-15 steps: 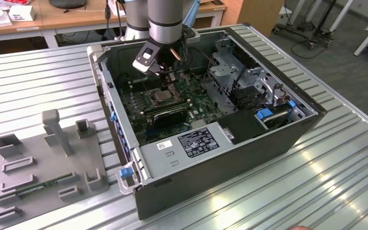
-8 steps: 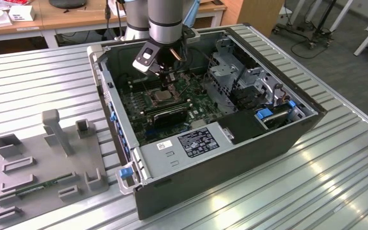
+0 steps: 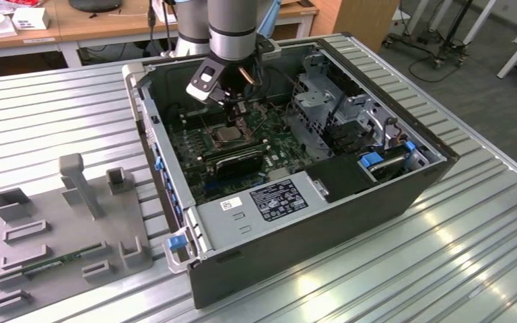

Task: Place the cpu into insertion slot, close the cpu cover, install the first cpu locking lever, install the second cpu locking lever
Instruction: 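Close the cpu cover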

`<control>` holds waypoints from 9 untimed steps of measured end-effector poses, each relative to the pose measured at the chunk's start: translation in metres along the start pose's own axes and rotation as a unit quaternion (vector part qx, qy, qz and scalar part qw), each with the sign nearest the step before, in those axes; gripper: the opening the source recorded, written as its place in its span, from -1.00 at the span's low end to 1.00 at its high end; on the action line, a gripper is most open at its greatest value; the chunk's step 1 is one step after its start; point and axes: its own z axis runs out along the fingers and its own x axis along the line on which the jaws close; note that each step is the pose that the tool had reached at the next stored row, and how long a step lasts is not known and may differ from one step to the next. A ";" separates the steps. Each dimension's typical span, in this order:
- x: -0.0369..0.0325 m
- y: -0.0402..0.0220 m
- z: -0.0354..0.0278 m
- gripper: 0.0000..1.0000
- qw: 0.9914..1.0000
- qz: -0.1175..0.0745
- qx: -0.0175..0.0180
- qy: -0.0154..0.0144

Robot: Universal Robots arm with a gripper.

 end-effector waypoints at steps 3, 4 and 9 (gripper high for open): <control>0.0001 0.0001 -0.0028 -0.79 1.000 0.000 0.000 0.000; 0.0001 0.0002 -0.0039 -0.79 1.000 0.000 0.000 0.000; 0.0003 0.0005 -0.0097 -0.79 1.000 0.000 0.000 0.000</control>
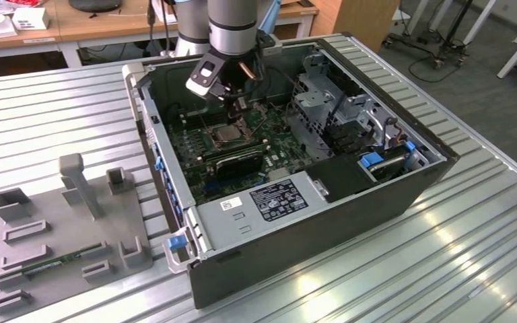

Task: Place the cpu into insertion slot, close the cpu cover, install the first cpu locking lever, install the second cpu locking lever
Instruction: 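Close the cpu cover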

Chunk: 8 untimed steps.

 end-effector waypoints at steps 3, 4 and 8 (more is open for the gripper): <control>0.0002 0.0003 -0.0043 -0.79 1.000 0.000 0.000 0.000; 0.0002 0.0003 -0.0059 -0.79 1.000 0.000 0.000 0.000; 0.0005 0.0008 -0.0140 -0.79 1.000 0.000 0.000 0.000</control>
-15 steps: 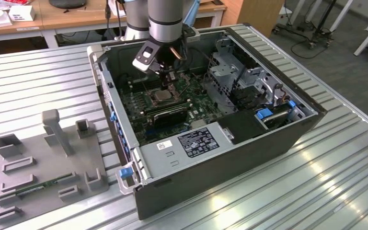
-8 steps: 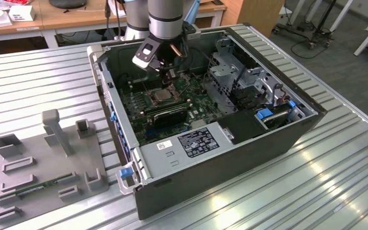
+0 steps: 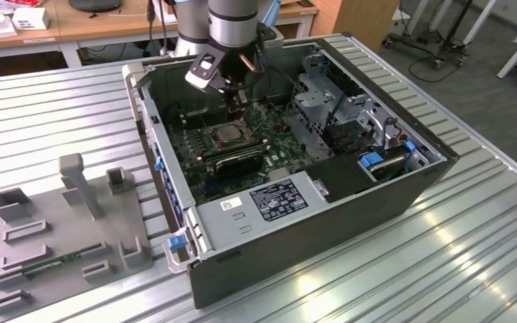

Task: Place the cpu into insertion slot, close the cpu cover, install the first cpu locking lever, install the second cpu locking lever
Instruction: 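Close the cpu cover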

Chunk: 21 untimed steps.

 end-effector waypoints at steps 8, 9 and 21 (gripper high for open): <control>0.0005 0.0007 -0.0121 -0.79 1.000 0.000 0.000 0.000; 0.0005 0.0007 -0.0121 -0.79 1.000 0.000 0.000 0.000; 0.0006 0.0140 -0.0115 -0.79 1.000 0.000 0.000 0.000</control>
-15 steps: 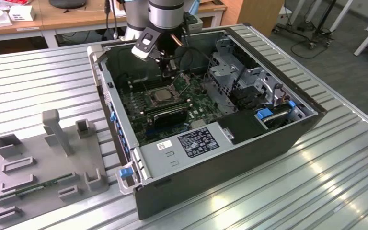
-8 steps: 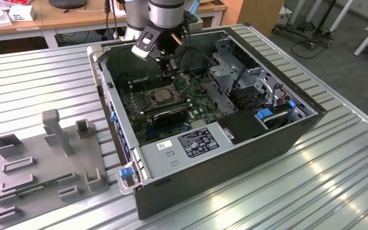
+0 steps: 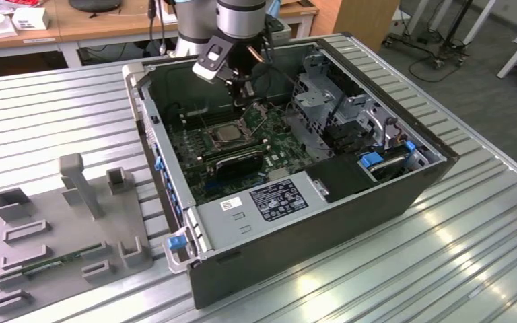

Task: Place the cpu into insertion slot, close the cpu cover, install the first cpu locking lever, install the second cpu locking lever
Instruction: 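Close the cpu cover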

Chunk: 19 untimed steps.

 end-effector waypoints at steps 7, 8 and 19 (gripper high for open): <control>0.0002 0.0182 0.0010 -0.79 1.000 0.000 0.000 0.000; 0.0002 0.0207 0.0011 -0.79 1.000 0.000 0.000 0.000; 0.0006 0.0478 0.0026 -0.79 1.000 0.000 0.000 0.000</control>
